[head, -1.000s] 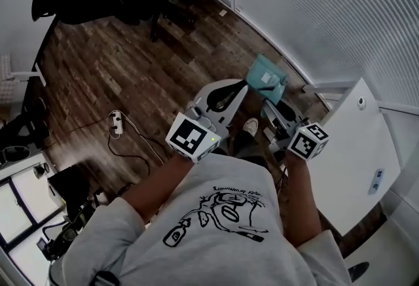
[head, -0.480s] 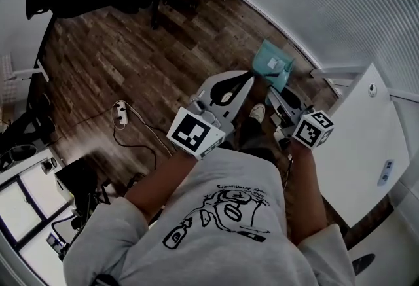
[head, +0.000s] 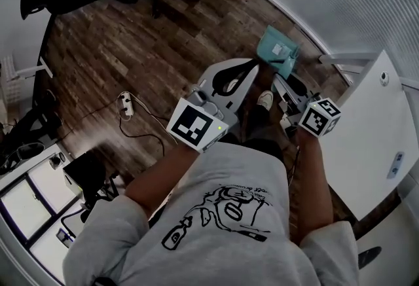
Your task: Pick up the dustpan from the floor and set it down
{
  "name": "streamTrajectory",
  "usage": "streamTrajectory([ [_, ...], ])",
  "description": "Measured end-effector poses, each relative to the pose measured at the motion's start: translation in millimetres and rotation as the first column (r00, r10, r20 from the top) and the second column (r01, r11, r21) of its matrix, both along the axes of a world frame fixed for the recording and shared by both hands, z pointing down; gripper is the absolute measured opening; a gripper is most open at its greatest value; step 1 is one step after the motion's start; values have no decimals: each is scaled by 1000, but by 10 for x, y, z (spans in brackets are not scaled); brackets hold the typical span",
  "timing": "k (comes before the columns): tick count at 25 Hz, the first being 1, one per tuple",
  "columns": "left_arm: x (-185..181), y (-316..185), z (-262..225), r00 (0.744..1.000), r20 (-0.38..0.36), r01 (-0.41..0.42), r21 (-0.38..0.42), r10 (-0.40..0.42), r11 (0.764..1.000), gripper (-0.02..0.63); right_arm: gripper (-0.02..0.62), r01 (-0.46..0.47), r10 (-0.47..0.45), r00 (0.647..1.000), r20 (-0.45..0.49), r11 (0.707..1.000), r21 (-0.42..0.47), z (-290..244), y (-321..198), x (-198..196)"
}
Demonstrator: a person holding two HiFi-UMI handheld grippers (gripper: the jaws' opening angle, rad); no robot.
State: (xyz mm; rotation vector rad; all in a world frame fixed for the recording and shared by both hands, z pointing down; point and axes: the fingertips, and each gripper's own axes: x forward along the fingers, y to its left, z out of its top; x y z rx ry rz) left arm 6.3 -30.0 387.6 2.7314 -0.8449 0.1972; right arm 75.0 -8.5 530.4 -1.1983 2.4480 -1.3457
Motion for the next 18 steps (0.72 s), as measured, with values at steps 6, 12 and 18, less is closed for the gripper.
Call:
streamTrajectory([
  [6, 26, -20, 109, 1000, 0, -3, -15, 3, 1000, 2, 120, -4, 4, 1000, 1, 1000, -10, 210, -2, 15],
  [12, 84, -89, 172, 1000, -12, -6, -17, 6, 1000, 2, 120, 2, -2, 1000, -3, 1000, -27, 451, -26, 31],
  [18, 116, -153, 315, 1000, 3, -10, -30, 10, 1000, 2, 120, -6, 6, 1000, 2, 999, -37, 705, -71, 86],
])
